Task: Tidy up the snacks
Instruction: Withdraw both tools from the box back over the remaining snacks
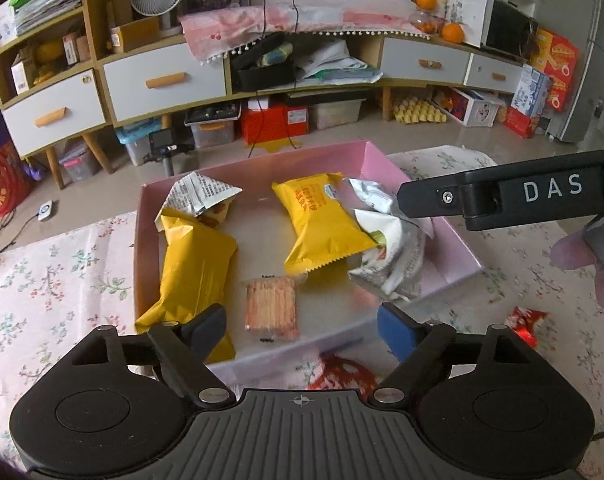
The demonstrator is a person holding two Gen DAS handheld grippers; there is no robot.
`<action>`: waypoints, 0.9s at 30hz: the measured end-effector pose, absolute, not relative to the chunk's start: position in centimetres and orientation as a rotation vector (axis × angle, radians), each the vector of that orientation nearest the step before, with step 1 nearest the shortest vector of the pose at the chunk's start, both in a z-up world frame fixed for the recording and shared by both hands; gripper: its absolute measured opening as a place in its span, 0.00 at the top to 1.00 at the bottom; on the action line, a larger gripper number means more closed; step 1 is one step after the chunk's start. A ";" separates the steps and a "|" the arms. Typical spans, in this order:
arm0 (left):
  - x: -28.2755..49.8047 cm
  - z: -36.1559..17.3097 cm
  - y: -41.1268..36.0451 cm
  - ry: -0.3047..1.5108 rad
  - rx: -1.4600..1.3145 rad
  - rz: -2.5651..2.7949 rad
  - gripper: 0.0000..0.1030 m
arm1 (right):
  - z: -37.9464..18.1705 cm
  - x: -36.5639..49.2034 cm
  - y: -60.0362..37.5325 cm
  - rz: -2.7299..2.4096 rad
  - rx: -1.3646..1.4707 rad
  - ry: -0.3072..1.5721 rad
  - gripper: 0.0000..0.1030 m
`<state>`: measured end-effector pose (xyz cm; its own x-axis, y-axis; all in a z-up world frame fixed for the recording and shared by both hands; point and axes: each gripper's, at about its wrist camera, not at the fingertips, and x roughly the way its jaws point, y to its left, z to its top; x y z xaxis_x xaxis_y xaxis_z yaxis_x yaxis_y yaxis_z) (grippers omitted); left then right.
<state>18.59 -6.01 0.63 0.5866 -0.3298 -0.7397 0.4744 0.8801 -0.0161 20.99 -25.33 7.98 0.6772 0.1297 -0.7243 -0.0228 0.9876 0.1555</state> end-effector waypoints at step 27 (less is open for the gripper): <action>8.9 2.5 -1.3 0.816 0.205 -0.419 0.03 | 10.5 11.7 -21.1 0.071 0.002 0.873 0.17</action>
<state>8.92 -1.30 2.53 0.6097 -0.2821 -0.7408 0.4376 0.8990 0.0178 11.65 -21.06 10.53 0.6404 0.0632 -0.7654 -0.0616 0.9976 0.0308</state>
